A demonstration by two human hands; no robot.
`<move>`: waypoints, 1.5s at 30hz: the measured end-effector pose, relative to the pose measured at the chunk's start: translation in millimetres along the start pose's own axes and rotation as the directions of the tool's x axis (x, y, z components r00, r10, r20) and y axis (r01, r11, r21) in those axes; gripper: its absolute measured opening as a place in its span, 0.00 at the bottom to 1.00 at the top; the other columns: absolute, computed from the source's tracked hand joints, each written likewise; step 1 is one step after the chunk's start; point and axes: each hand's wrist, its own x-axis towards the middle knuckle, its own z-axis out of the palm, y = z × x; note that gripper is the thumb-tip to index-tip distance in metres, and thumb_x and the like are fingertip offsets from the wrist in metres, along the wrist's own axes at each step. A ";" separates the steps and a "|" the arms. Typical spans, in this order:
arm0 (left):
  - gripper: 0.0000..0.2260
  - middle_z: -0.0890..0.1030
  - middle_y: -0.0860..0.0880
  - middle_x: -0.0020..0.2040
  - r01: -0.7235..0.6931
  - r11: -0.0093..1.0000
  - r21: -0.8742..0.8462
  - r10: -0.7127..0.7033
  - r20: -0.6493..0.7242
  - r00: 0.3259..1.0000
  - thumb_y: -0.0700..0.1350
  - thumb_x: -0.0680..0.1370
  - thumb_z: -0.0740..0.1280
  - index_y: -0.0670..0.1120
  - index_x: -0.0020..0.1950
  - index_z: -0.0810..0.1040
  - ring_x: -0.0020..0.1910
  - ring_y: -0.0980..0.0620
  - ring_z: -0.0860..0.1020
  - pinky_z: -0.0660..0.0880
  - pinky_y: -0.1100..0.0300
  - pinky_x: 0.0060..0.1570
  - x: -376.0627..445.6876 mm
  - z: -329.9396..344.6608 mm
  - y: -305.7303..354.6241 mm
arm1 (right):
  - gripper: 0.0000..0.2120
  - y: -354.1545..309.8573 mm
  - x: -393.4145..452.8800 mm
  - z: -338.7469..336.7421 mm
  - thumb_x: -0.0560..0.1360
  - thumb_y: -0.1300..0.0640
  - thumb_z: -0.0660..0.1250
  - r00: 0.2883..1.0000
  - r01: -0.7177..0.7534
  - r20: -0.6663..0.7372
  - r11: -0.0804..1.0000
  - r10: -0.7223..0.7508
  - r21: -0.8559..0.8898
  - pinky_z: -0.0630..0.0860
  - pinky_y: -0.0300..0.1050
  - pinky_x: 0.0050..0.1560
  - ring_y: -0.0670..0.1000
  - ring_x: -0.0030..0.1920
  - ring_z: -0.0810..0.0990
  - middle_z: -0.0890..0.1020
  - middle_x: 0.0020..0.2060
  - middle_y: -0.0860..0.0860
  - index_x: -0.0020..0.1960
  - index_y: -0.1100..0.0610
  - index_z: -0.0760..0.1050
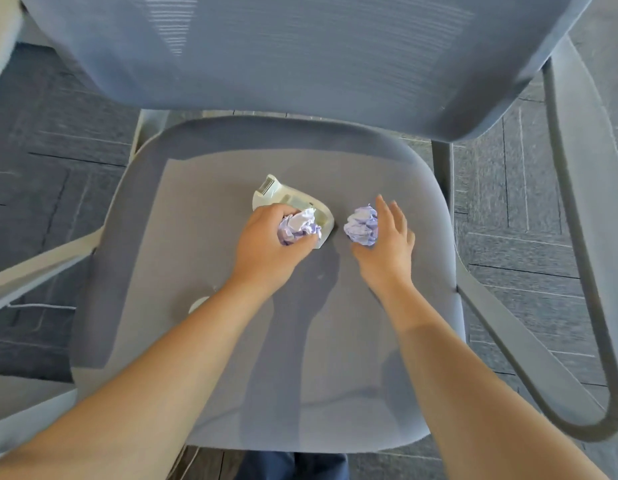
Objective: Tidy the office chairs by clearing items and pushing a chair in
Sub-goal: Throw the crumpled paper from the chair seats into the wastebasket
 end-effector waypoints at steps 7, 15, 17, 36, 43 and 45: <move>0.11 0.72 0.60 0.42 0.008 1.000 -0.003 -0.008 0.004 1.000 0.44 0.71 0.69 0.46 0.52 0.75 0.43 0.60 0.72 0.66 0.80 0.38 3.2 5.3 -6.5 | 0.22 -0.9 10.2 11.3 0.72 0.63 0.63 0.999 0.014 0.031 0.994 -0.010 -0.108 0.63 0.49 0.64 0.57 0.65 0.67 0.71 0.64 0.55 0.65 0.56 0.68; 0.09 0.80 0.48 0.51 0.132 0.970 -0.205 -0.140 -0.027 0.990 0.43 0.70 0.69 0.50 0.49 0.74 0.46 0.50 0.78 0.72 0.64 0.43 -21.9 -36.6 35.2 | 0.20 -57.0 -30.6 -45.9 0.71 0.60 0.66 0.997 0.024 0.065 0.951 -0.047 0.309 0.69 0.30 0.37 0.48 0.47 0.73 0.74 0.59 0.52 0.63 0.54 0.69; 0.06 0.80 0.52 0.41 0.108 0.961 -0.255 -0.126 -0.057 0.990 0.42 0.71 0.68 0.51 0.42 0.73 0.35 0.60 0.78 0.73 0.69 0.37 -34.7 -60.1 52.1 | 0.20 -82.8 -44.0 -61.1 0.72 0.58 0.67 0.989 0.079 0.094 0.947 -0.114 0.311 0.69 0.25 0.34 0.48 0.49 0.74 0.76 0.56 0.51 0.62 0.54 0.70; 0.15 0.78 0.56 0.26 0.024 0.905 -0.425 -0.338 -0.684 0.647 0.40 0.74 0.66 0.51 0.28 0.72 0.27 0.59 0.76 0.69 0.76 0.27 -319.5 -264.8 53.6 | 0.16 -277.0 -270.0 -29.3 0.68 0.62 0.72 0.518 0.587 0.518 0.724 -0.680 0.364 0.67 0.20 0.32 0.44 0.38 0.73 0.75 0.44 0.48 0.53 0.58 0.72; 0.13 0.77 0.55 0.21 0.108 0.804 -0.585 -0.581 -0.732 0.356 0.37 0.75 0.63 0.47 0.31 0.67 0.25 0.60 0.75 0.69 0.73 0.26 -449.7 -270.8 -9.4 | 0.10 -276.3 -386.0 44.8 0.71 0.59 0.68 0.274 0.609 0.720 0.694 -0.637 0.383 0.68 0.33 0.36 0.49 0.43 0.74 0.76 0.40 0.44 0.50 0.56 0.71; 0.13 0.75 0.55 0.26 0.139 0.769 -0.624 -0.636 -0.724 0.267 0.41 0.75 0.64 0.49 0.31 0.67 0.29 0.57 0.74 0.68 0.69 0.31 -477.9 -265.7 -36.6 | 0.09 -267.9 -414.1 69.7 0.71 0.59 0.67 0.225 0.623 0.766 0.693 -0.602 0.361 0.68 0.34 0.37 0.49 0.45 0.74 0.76 0.42 0.46 0.49 0.56 0.70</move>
